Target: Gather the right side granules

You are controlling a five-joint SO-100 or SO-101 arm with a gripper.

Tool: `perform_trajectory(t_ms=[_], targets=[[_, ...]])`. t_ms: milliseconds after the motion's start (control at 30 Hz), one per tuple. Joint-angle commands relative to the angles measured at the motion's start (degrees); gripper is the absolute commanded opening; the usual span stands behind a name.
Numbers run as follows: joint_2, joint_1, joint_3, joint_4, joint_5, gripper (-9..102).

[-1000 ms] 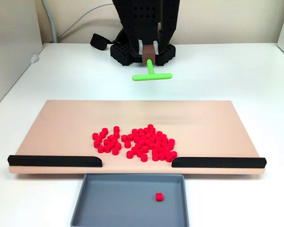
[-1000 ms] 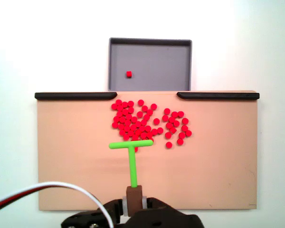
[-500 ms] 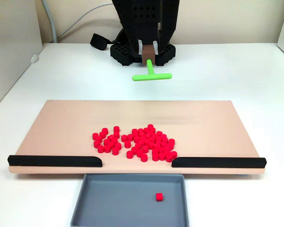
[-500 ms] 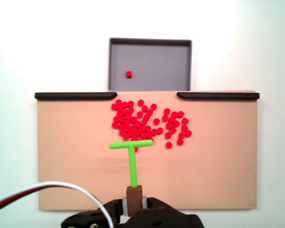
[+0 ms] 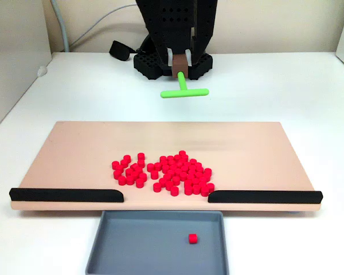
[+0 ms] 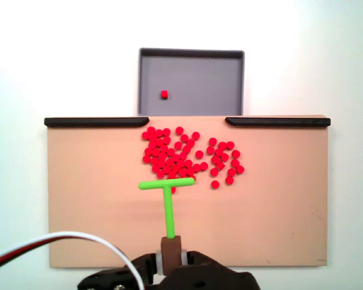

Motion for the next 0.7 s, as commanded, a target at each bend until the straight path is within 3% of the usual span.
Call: perform_trajectory(t_ms=[0, 667], targets=[[0.4, 0.2, -1.7, -0.3, -0.3, 0], [0.5, -0.8, -1.7, -0.3, -1.1, 0]])
